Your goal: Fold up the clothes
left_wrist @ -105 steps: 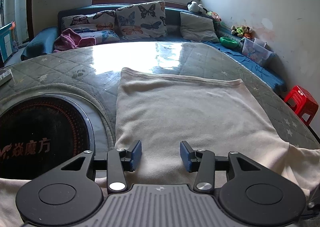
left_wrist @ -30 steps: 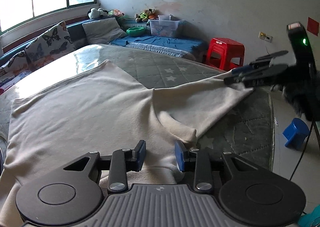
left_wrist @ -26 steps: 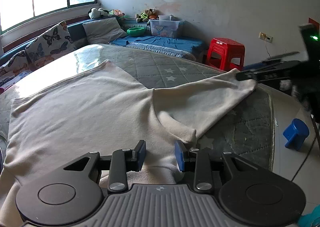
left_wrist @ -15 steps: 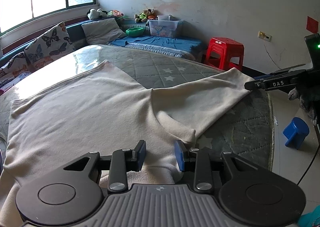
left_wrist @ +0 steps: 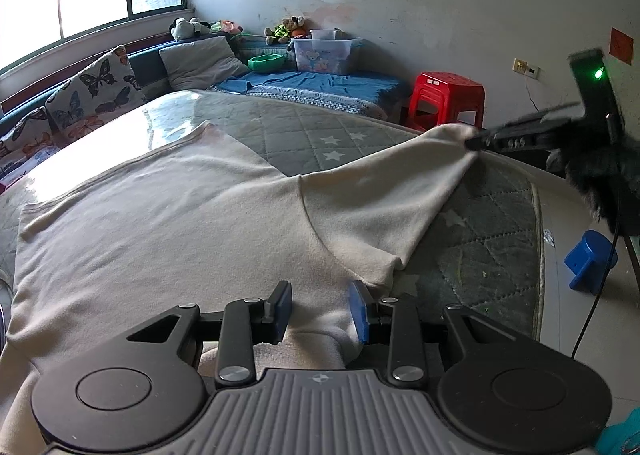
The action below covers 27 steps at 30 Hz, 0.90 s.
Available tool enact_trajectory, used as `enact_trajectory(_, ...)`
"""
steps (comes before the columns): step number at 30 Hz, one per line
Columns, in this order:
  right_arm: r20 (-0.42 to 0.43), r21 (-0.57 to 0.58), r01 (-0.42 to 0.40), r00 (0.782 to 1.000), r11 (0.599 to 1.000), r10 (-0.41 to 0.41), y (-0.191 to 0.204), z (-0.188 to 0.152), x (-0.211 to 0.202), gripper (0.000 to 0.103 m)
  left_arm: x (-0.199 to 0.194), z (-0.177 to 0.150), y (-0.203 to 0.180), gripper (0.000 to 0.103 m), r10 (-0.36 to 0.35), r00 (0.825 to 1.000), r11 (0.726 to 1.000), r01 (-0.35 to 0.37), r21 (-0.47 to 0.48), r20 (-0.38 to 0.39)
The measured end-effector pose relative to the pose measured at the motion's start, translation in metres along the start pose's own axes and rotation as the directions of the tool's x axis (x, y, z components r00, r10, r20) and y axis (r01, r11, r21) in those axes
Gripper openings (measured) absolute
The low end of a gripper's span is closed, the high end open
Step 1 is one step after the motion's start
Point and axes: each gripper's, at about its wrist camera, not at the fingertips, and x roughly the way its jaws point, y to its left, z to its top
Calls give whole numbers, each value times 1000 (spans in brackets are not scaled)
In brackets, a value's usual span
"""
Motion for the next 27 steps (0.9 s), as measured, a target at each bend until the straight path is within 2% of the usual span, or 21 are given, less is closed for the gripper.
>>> enact_trajectory(2, 10, 33, -4, 1000, 999, 3, -1, -2, -5, 24, -1, 0, 1, 36, -1, 1000, 1000, 1, 5, -3)
enact_trajectory(6, 30, 120, -30, 999, 992, 26, -14, -3, -23, 31, -2, 2, 2, 36, 0, 1000, 1000, 0, 3, 1)
enact_trajectory(10, 6, 224, -85, 996, 971, 86, -28, -8, -24, 31, -4, 4, 4, 36, 7, 1000, 1000, -6, -9, 9)
enact_trajectory(14, -16, 272, -81, 996, 959, 88, -32, -10, -11, 31, -6, 6, 5, 37, 14, 1000, 1000, -14, -18, 16)
enact_trajectory(16, -14, 276, -70, 997, 959, 77, -32, -11, -6, 29, -7, 8, 6, 37, 18, 1000, 1000, -18, -23, 19)
enact_trajectory(18, -3, 266, -55, 998, 962, 58, -30, -10, -5, 15, -8, 9, 7, 39, 23, 1000, 999, -22, -28, 22)
enact_trajectory(20, 18, 270, -62, 998, 961, 59, -30, -10, -6, 7, -5, 11, 7, 40, 30, 999, 999, -30, -30, 20)
enact_trajectory(27, 116, 268, -121, 989, 956, 93, -30, 10, -29, 4, 10, 17, 0, 40, 12, 1000, 999, -11, -32, 19)
